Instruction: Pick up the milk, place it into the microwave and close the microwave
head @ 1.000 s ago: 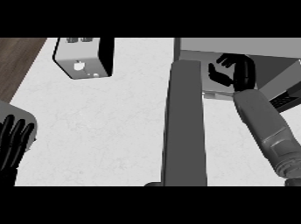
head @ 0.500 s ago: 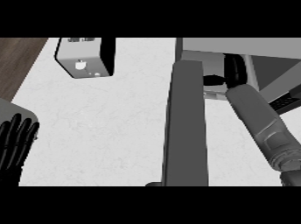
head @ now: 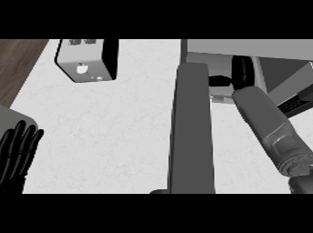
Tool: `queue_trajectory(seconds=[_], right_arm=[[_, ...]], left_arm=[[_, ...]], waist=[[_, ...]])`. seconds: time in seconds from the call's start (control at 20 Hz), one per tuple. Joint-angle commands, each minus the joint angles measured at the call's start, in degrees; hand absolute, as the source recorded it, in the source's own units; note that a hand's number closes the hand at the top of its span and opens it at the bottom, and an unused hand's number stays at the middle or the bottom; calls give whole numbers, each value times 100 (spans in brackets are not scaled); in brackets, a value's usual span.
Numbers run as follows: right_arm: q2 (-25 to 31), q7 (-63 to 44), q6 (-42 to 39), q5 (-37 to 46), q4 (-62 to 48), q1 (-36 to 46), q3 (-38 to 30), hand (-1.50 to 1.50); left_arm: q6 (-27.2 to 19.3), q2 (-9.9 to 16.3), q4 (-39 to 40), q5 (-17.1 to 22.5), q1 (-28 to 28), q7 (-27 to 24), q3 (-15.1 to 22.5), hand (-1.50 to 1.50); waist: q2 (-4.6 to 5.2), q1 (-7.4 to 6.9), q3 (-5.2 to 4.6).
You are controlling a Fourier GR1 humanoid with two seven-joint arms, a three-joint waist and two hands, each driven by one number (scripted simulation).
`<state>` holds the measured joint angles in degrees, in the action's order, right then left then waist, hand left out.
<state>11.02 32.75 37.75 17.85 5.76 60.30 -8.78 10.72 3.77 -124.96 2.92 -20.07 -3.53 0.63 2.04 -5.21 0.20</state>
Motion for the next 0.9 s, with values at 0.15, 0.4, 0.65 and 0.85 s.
queue_trajectory(seconds=[0.15, 0.4, 0.65, 0.85], right_arm=[[55, 191, 247, -151, 97, -132, -208, -150], [386, 393, 95, -305, 193, -147, -405, -150], [296, 506, 281, -288, 180, -174, -432, -150], [663, 734, -477, -453, 213, -289, -594, -150]], left_arm=[[-53, -34, 167, -58, 104, 18, -38, -150], [-28, -77, -143, -216, -151, 54, 196, -150], [31, -84, -159, -170, -276, -21, 182, -150], [5, -126, -116, -266, -376, -172, 188, -150]], waist=[[-24, 103, -4], [-26, 78, 1], [-63, 123, -6], [-63, 142, -4]])
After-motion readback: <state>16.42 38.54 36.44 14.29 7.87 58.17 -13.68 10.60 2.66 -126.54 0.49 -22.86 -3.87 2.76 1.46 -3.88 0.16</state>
